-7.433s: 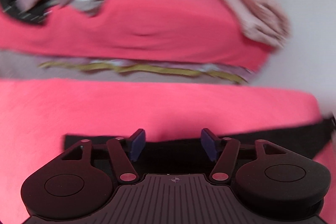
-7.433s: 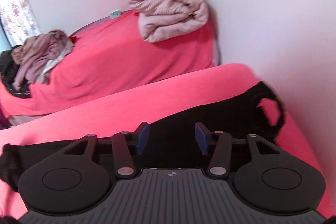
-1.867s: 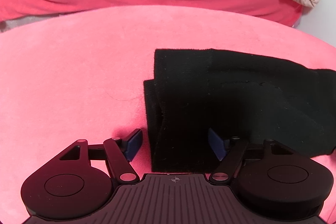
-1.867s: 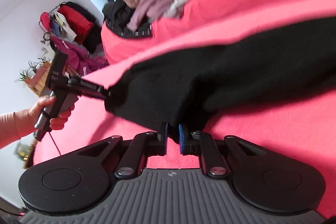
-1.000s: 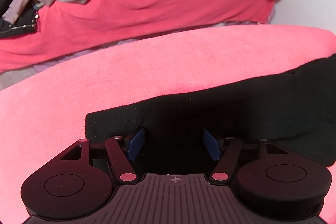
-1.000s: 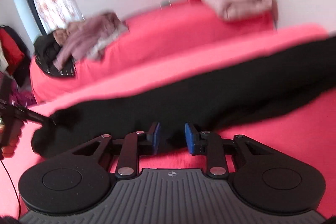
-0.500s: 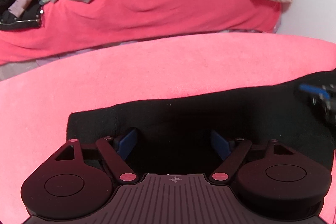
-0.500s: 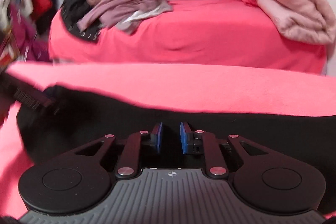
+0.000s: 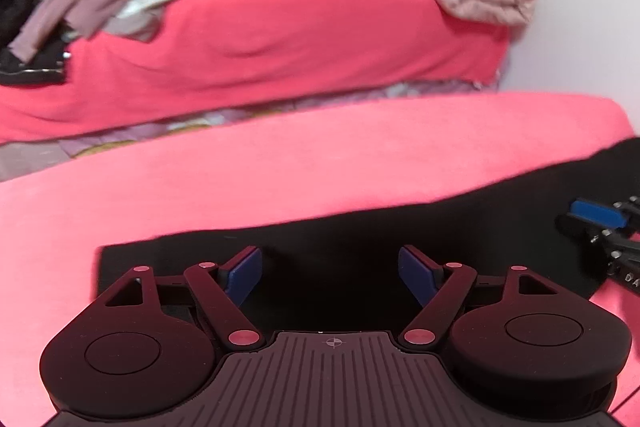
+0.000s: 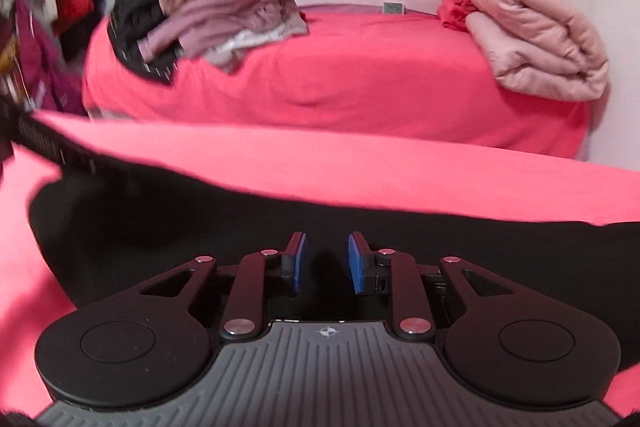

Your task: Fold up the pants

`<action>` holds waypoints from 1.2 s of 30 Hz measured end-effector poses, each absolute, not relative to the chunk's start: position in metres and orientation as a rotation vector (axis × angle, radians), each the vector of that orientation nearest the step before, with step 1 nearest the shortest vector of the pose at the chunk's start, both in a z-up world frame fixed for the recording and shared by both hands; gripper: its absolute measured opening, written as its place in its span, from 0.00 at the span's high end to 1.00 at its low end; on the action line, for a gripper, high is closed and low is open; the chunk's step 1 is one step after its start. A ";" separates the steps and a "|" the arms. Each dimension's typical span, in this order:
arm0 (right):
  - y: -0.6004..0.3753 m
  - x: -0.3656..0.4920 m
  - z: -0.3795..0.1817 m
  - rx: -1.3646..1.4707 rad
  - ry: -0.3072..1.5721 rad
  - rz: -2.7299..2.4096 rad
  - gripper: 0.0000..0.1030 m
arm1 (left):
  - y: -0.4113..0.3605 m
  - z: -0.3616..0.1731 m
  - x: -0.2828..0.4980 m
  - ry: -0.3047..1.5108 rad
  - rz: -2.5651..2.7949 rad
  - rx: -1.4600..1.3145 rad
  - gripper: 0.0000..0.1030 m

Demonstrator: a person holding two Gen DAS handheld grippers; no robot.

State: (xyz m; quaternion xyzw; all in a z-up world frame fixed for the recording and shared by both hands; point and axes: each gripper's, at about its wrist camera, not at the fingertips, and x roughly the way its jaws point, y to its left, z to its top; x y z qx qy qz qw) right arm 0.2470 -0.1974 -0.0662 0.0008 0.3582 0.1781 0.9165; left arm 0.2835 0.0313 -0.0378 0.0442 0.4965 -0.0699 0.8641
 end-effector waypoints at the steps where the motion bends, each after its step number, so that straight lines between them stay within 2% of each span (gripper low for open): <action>1: -0.209 0.246 -0.069 0.004 0.744 0.358 0.74 | 0.027 -0.047 0.289 1.066 -0.136 0.120 0.00; 3: -0.245 0.244 -0.071 0.057 0.750 0.332 0.74 | 0.026 -0.067 0.295 1.118 -0.112 0.156 0.00; 7: -0.325 0.237 -0.066 0.209 0.734 0.229 0.73 | 0.040 -0.067 0.294 1.113 -0.088 0.091 0.00; 8: -0.348 0.233 -0.064 0.249 0.722 0.176 0.65 | 0.043 -0.067 0.294 1.120 -0.081 0.088 0.00; 9: -0.368 0.230 -0.062 0.282 0.703 0.124 0.46 | 0.044 -0.066 0.293 1.127 -0.073 0.093 0.00; 11: -0.405 0.221 -0.059 0.329 0.655 0.009 0.32 | 0.043 -0.065 0.294 1.135 -0.054 0.113 0.00; 16: -0.488 0.206 -0.074 0.675 0.636 -0.226 0.31 | 0.058 -0.066 0.289 1.135 -0.001 0.060 0.00; 18: -0.513 0.197 -0.086 0.830 0.595 -0.291 0.21 | 0.058 -0.066 0.286 1.133 0.012 0.078 0.00; 19: -0.523 0.193 -0.092 0.894 0.577 -0.311 0.19 | 0.058 -0.066 0.285 1.131 0.017 0.085 0.00; 24: -0.547 0.207 -0.119 1.067 0.577 -0.317 0.18 | 0.063 -0.069 0.287 1.133 0.047 0.067 0.00; 30: -0.550 0.229 -0.124 1.068 0.571 -0.314 0.16 | 0.048 -0.046 0.280 1.146 0.030 0.023 0.00; 36: -0.556 0.238 -0.126 1.066 0.571 -0.283 0.19 | -0.003 -0.015 0.263 1.061 -0.130 -0.013 0.00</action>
